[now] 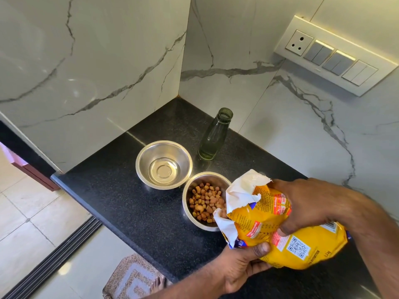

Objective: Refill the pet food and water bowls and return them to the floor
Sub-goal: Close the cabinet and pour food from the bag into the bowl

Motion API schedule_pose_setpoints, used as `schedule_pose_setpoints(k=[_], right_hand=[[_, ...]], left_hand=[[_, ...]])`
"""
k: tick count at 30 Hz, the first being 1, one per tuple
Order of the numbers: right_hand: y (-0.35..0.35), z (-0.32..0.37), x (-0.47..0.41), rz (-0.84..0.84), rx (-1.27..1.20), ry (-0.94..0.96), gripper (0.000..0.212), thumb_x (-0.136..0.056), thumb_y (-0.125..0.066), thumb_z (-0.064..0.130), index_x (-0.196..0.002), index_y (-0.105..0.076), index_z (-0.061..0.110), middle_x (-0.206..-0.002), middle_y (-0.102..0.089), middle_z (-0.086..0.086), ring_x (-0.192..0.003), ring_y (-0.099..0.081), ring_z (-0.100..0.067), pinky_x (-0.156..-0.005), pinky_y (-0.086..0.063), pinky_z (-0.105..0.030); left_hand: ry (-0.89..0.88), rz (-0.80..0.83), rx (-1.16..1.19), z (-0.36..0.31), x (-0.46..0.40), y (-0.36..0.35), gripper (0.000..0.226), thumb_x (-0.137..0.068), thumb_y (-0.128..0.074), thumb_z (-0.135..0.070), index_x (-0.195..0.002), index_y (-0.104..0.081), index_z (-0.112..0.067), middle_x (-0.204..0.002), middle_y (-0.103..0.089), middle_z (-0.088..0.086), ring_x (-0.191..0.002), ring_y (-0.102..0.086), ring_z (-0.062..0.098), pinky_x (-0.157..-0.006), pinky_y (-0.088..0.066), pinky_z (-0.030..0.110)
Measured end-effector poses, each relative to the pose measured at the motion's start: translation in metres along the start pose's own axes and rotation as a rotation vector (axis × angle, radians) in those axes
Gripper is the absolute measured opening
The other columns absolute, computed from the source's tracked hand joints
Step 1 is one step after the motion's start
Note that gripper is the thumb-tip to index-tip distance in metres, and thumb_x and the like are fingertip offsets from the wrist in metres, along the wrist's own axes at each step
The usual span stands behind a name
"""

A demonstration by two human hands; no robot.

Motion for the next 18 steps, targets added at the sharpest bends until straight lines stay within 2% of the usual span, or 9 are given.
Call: schedule_pose_setpoints(k=[6, 18], right_hand=[[0.0046, 0.0043, 0.0028, 0.001, 0.020, -0.013, 0.114, -0.057, -0.081, 0.078, -0.149, -0.022, 0.049, -0.131, -0.062, 0.014, -0.108, -0.065, -0.010, -0.093, -0.058, -0.034], [0.0074, 0.0076, 0.0072, 0.001, 0.022, -0.011, 0.111, -0.061, -0.083, 0.073, -0.151, -0.022, 0.047, -0.133, -0.061, 0.014, -0.108, -0.065, -0.011, -0.093, -0.057, -0.031]], left_hand=[[-0.002, 0.004, 0.000, 0.0001, 0.0002, -0.0015, 0.051, -0.091, -0.075, -0.007, -0.139, -0.060, -0.014, -0.134, -0.069, 0.014, -0.124, -0.067, 0.033, -0.101, -0.057, 0.048], [0.008, -0.007, 0.000, 0.0013, 0.0013, -0.0044, 0.052, -0.092, -0.075, -0.008, -0.140, -0.058, -0.013, -0.134, -0.070, 0.015, -0.124, -0.067, 0.033, -0.099, -0.058, 0.046]])
Point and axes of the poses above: each hand's wrist, its own x-axis away from the middle knuckle, its own y-axis out of the back of the hand, z = x × y, the point moved 2 cm from there along -x, towards the middle knuckle
